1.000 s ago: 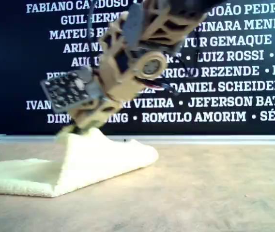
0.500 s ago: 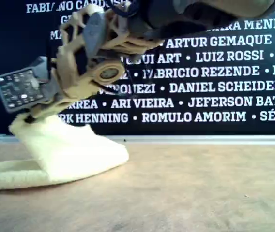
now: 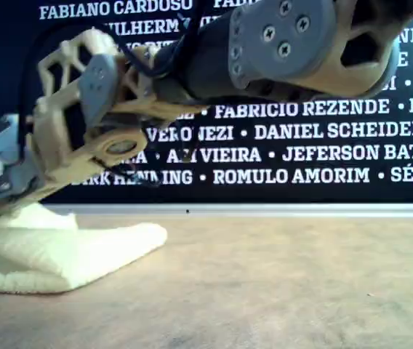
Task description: Fold a cloth
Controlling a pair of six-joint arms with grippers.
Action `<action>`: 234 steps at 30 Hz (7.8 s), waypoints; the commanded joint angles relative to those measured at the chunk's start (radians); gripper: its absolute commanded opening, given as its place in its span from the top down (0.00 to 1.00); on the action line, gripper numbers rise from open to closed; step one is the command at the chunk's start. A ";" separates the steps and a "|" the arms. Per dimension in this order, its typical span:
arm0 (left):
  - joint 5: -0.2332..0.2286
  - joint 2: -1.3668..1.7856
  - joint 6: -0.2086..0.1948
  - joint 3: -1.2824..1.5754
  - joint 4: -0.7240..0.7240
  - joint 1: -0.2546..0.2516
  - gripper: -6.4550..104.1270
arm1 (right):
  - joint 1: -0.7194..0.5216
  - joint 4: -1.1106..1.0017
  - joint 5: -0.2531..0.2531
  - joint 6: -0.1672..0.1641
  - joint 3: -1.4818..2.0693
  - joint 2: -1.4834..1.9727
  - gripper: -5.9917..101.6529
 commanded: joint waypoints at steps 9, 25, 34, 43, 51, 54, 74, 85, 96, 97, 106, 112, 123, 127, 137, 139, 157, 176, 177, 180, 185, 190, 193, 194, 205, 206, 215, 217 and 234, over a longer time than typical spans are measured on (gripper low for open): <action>-0.009 0.021 0.002 -0.015 -0.015 0.021 0.20 | 0.011 -0.091 0.006 -0.005 -0.069 0.023 0.64; -0.009 0.021 0.003 -0.015 -0.015 0.021 0.20 | -0.037 0.124 0.006 -0.005 -0.089 0.137 0.52; -0.009 0.021 0.003 -0.015 -0.015 0.021 0.20 | -0.172 0.370 0.006 0.011 -0.087 0.301 0.53; -0.011 0.021 0.005 -0.015 -0.014 0.021 0.21 | -0.345 0.853 0.005 0.011 -0.089 0.411 0.87; -0.012 0.020 0.005 -0.015 -0.012 0.021 0.21 | -0.514 0.973 -0.012 0.012 -0.067 0.584 0.96; -0.026 0.020 0.005 -0.015 -0.012 0.023 0.21 | -0.552 0.977 0.002 0.015 -0.060 0.658 0.96; -0.204 0.025 -0.011 -0.115 -0.014 0.006 0.21 | -0.966 0.965 0.005 0.077 0.732 1.514 0.96; -0.046 0.025 -0.011 -0.087 -0.014 0.067 0.21 | -1.166 0.606 -0.015 0.006 1.150 1.804 0.96; -0.061 0.025 -0.011 -0.037 -0.014 0.144 0.21 | -1.161 0.225 -0.011 0.005 2.065 2.401 0.96; -0.061 0.025 -0.011 -0.035 -0.014 0.150 0.21 | -1.160 0.181 -0.011 0.005 2.143 2.442 0.96; -0.061 0.025 -0.011 -0.020 -0.012 0.192 0.38 | -1.164 -0.278 0.003 0.005 2.643 2.626 0.96; -0.043 0.026 -0.011 -0.020 -0.012 0.204 0.71 | -1.163 -0.410 0.003 0.005 2.833 2.634 0.96; -0.043 0.026 -0.011 -0.020 -0.011 0.206 0.95 | -1.173 -0.396 0.003 0.005 2.981 2.747 0.96; -0.043 0.026 -0.011 -0.020 -0.009 0.206 0.95 | -1.178 -0.394 0.003 0.005 2.981 2.747 0.96; -0.044 0.028 -0.011 -0.020 0.149 0.207 0.95 | -1.178 -0.110 0.005 0.005 2.981 2.786 0.96; -0.046 0.028 -0.011 -0.020 0.193 0.207 0.95 | -1.178 -0.054 0.005 0.005 2.981 2.829 0.96; -0.044 0.035 -0.011 -0.020 0.261 0.258 0.95 | -1.158 0.012 0.138 0.046 2.981 2.888 0.96; -0.044 0.017 -0.002 -0.018 0.380 0.242 0.94 | -1.164 0.012 0.144 0.173 2.981 2.876 0.96; -0.055 0.017 0.002 -0.018 0.380 0.244 0.94 | -1.167 0.012 0.144 0.173 2.981 2.876 0.96; -0.048 0.015 0.002 -0.018 0.380 0.252 0.94 | -1.169 0.012 0.144 0.173 2.981 2.876 0.96; -0.046 0.015 -0.006 -0.018 0.380 0.244 0.94 | -1.163 0.012 0.144 0.173 2.981 2.875 0.96; -0.046 0.015 -0.006 -0.018 0.380 0.244 0.94 | -1.161 0.012 0.144 0.173 2.981 2.875 0.96; -0.046 0.015 -0.006 -0.018 0.380 0.244 0.94 | -1.161 0.012 0.144 0.173 2.981 2.875 0.96; -0.046 0.015 -0.006 -0.018 0.380 0.244 0.94 | -1.161 0.012 0.144 0.173 2.981 2.875 0.96; -0.046 0.015 -0.006 -0.018 0.380 0.244 0.94 | -1.161 0.012 0.144 0.173 2.981 2.875 0.96; -0.046 0.015 -0.006 -0.018 0.380 0.244 0.94 | -1.161 0.012 0.144 0.173 2.981 2.875 0.96; -0.046 0.015 -0.006 -0.018 0.380 0.244 0.94 | -1.161 0.012 0.144 0.173 2.981 2.875 0.96; -0.046 0.015 -0.006 -0.018 0.380 0.244 0.94 | -1.161 0.012 0.144 0.173 2.981 2.875 0.96; -0.046 0.015 -0.006 -0.018 0.380 0.244 0.94 | -1.161 0.012 0.144 0.173 2.981 2.875 0.96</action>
